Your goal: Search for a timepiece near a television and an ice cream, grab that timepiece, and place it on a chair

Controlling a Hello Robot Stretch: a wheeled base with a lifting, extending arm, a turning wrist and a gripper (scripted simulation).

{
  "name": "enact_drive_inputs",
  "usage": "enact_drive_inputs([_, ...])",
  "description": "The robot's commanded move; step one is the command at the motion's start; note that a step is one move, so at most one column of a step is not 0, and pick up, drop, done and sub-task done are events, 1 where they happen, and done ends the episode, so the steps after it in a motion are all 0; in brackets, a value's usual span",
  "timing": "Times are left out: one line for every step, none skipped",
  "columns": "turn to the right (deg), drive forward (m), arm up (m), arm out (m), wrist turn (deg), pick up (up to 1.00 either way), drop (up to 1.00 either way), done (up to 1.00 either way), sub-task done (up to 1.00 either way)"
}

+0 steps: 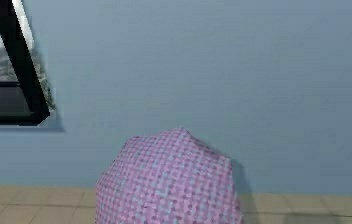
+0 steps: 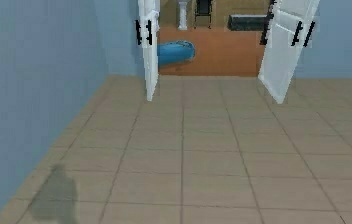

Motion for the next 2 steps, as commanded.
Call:
enact_drive_inputs([-45.0,0.0,0.0,0.0,0.0,0.0,0.0,0.0,0.0])
enact_drive_inputs([-33.0,0.0,0.0,0.0,0.0,0.0,0.0,0.0,0.0])
